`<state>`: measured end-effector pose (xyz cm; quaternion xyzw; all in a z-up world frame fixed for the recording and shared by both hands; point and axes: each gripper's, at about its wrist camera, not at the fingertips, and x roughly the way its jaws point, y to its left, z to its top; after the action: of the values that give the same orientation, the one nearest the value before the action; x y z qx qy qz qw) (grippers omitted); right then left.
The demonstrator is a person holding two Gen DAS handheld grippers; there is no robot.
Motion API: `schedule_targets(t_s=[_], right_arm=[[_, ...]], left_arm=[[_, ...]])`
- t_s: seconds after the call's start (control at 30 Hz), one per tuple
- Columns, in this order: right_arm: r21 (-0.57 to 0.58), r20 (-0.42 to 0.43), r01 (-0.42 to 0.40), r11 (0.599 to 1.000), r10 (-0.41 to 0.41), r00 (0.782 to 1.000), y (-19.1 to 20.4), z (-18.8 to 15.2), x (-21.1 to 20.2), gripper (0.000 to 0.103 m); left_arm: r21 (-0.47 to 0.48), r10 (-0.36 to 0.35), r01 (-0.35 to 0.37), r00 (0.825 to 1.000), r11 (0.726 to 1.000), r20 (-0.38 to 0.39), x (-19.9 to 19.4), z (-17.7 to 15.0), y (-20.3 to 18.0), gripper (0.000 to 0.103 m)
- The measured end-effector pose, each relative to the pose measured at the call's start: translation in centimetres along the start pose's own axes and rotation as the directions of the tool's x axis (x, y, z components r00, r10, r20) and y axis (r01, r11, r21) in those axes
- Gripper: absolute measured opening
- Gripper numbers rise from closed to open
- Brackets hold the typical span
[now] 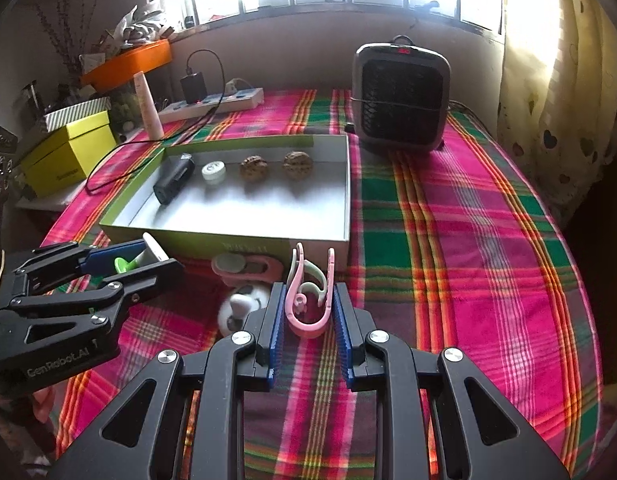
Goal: Organize objects
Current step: 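Close the right tool on the pink clip while the left tool closes on the spool, then carry the spool in the left tool and pink clip in the right tool into the tray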
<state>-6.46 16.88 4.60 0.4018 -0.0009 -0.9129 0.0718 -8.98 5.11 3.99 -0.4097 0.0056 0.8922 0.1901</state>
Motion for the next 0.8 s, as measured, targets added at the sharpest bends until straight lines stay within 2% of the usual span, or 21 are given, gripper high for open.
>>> schedule_targets(t_s=[0.43, 0.8], right_arm=[[-0.036, 0.015, -0.031, 0.999, 0.032, 0.999, 0.9, 2.6, 1.1, 0.024], [-0.053, -0.006, -0.057, 0.997, 0.057, 0.998, 1.2, 4.6, 3.4, 0.024]], left_arm=[[-0.025, 0.024, -0.023, 0.999, 0.999, 0.030, 0.3, 2.1, 1.6, 0.039], [-0.064, 0.049, -0.047, 0.998, 0.997, 0.027, 1.9, 3.9, 3.7, 0.039]])
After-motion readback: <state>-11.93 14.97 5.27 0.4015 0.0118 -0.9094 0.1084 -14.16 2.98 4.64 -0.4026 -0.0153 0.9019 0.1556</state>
